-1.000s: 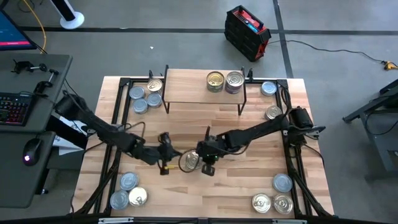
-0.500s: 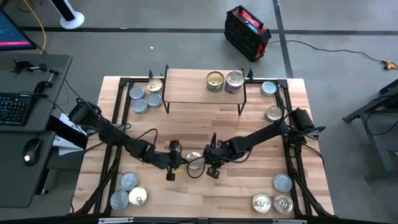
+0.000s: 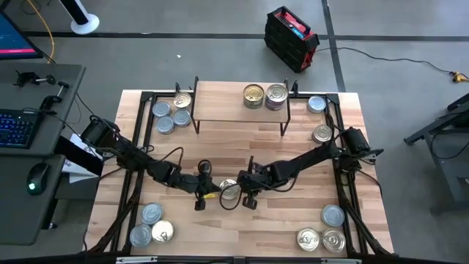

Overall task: Stack canned seafood by type on shelf
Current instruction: Stack the blue pink tuna can on top of the other blue pink tuna can on the shelf

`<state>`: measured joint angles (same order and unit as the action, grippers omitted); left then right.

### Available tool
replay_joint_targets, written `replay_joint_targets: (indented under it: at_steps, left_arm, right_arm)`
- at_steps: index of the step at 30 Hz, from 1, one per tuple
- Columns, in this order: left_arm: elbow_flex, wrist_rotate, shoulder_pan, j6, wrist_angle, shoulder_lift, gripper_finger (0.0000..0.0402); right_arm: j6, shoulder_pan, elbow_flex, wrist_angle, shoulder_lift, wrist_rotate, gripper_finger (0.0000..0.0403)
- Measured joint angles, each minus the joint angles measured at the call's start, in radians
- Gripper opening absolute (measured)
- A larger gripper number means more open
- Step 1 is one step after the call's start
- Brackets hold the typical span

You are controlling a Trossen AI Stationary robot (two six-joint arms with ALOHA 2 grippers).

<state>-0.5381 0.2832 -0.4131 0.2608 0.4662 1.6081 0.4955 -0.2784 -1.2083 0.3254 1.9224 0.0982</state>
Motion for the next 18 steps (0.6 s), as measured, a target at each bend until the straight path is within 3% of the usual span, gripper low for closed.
replay_joint_targets:
  at_steps: [12,18]
  left_arm:
    - [-0.002,-0.037,0.015,-0.001,0.081,0.076,0.0000]
    - [-0.003,-0.039,0.010,0.025,0.092,0.096,0.0000]
  right_arm:
    - [-0.043,0.012,0.000,-0.043,0.000,0.002,0.0000]
    - [0.011,0.012,-0.003,-0.054,-0.004,-0.008,0.0000]
